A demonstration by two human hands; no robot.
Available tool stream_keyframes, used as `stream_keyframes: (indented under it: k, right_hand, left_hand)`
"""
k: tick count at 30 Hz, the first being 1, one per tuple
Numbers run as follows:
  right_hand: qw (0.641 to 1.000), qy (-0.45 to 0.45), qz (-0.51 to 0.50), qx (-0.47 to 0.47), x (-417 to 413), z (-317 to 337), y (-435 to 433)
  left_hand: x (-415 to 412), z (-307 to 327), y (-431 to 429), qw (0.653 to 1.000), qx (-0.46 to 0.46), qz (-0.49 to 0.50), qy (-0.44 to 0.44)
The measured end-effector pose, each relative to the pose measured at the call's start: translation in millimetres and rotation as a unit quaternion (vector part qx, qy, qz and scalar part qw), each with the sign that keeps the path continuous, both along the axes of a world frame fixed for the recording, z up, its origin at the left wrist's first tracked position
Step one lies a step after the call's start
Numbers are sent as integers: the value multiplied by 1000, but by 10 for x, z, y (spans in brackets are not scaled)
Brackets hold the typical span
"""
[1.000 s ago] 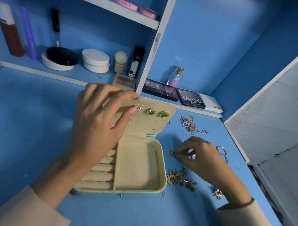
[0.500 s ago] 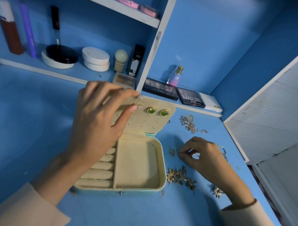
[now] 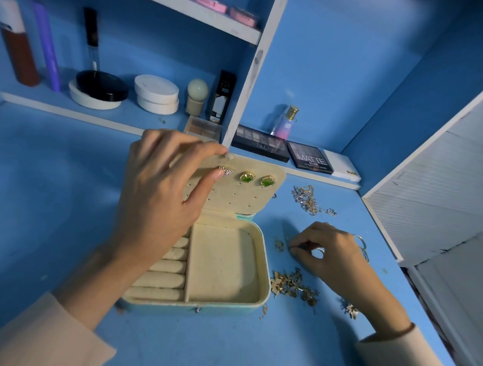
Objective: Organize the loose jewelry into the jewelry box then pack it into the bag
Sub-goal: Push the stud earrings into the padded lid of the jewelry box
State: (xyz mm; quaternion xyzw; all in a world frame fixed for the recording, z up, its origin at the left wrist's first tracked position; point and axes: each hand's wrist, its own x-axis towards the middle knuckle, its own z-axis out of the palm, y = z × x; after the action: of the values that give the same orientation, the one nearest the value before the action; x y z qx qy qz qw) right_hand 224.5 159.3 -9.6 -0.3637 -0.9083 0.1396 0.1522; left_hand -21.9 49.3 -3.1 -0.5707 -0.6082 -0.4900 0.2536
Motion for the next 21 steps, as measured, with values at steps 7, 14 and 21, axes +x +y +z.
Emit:
stream_keyframes:
  k: [7,14,21]
  right_hand:
    - [999,-2,13,29,13,-30,3]
    - [994,-20,41,97,48,-48,4]
    - [995,-2,34,93,64,-65,7]
  left_hand:
    - [0,6,-1,1000,0,2,1]
    - [2,3,-2,1000,-3,1,-1]
    - [4,2,-5,1000,-7,6,-2]
